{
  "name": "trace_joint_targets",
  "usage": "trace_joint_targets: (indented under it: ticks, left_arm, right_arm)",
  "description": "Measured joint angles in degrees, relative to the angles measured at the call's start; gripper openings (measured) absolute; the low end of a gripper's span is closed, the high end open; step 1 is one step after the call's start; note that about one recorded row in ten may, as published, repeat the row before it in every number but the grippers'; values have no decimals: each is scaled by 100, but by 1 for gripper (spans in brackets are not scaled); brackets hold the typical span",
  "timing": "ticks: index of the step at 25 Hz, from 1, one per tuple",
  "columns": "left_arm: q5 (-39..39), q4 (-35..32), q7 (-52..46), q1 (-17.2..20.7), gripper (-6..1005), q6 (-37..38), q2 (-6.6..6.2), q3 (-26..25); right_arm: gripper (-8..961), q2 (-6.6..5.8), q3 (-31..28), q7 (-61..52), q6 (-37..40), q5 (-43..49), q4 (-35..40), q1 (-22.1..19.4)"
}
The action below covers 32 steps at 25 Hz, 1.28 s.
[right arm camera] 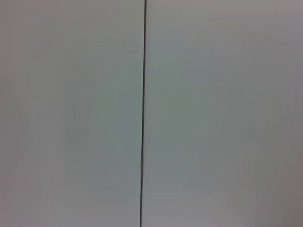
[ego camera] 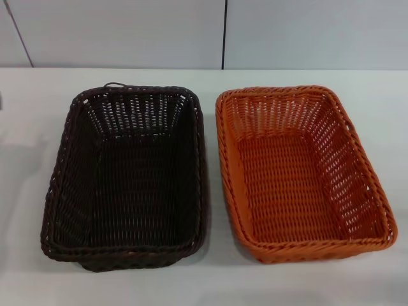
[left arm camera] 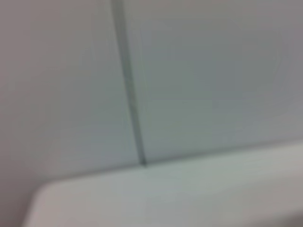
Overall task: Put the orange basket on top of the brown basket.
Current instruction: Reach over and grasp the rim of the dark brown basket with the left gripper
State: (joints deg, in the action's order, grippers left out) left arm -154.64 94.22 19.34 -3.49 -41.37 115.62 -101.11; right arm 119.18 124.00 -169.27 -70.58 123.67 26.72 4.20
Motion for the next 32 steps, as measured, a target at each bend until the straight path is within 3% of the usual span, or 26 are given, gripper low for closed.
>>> trace_joint_targets:
  ticks: [1,2,3,5,12,32]
  left_arm:
    - [-14,242,246,-105,786,-643,169,-219]
    - [-17,379,328,-174,786,-1004,224,-288]
    - [-54,616,334,-273,786,-1554,242,-277]
    - [-135,851,140,-330,786,-1907,219,-128]
    - [-280,1128,-405,-546,787,-2623,236,200]
    - [-502,-286,-572,-1251,755,-2824,255,527]
  right_arm:
    - [829,-2,-5,0,42,0,-5,19]
    - [829,-13,-2,0,115,0,-11,48]
    - [829,-13,-2,0,115,0,-11,48]
    - [830,-18,-7,0,172,-1,-63,84]
    - [830,-5,-13,0,339,-1,-216,168]
    - [829,-18,-44,0,452,-1,-379,186]
